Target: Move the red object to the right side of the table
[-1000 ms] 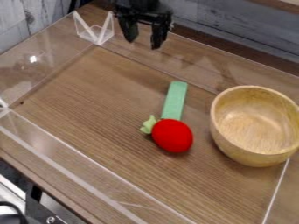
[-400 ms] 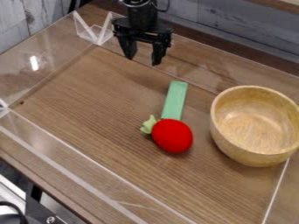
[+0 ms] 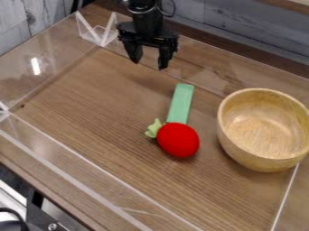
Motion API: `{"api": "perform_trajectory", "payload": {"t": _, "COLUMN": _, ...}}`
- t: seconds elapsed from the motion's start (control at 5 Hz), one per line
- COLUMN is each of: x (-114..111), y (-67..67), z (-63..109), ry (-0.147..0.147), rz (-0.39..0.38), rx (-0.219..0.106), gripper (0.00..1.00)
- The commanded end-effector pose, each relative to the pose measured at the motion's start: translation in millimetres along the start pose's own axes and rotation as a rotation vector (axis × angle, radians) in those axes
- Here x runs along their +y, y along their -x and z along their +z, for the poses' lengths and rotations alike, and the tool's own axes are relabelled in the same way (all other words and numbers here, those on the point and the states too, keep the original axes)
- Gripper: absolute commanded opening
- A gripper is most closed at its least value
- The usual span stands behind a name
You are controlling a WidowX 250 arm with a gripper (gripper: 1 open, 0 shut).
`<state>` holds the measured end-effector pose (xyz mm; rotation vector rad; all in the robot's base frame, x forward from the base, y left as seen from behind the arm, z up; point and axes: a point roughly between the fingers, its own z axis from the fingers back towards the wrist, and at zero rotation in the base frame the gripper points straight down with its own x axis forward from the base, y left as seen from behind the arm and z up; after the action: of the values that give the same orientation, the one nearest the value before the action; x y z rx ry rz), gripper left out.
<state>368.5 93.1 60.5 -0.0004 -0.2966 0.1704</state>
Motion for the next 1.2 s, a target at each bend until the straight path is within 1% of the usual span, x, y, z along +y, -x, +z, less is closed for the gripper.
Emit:
{"api": "perform_trajectory", "payload": {"t": 0.0, "x": 12.2, "y": -10.3, "z": 13.4, "ry": -0.004, "rz": -0.015, "rx": -0.076, "gripper": 1.00}}
{"api": "perform_trajectory", "payload": {"t": 0.4, "x": 3.2, "y": -14.0, "z": 29.6, "ry": -0.008, "rz": -0.013, "rx": -0.105, "gripper": 1.00}}
{"api": "perform_trajectory", "payload": {"t": 0.6, "x": 3.2, "y": -15.7, "z": 34.1, "ry": -0.017, "rz": 0.007, "rx": -0.121, "gripper": 1.00}}
{"api": "perform_trajectory", "payload": {"t": 0.8, "x": -2.4, "y": 7.5, "z": 27.5, "ry": 0.013, "rz": -0.071, "rx": -0.079, "gripper": 1.00}}
{"api": "perform_trajectory", "payload": {"t": 1.0, "x": -21.8, "y": 22.2, "z": 34.3, "ry": 0.034, "rz": -0.103, "rx": -0.050, "gripper": 1.00}}
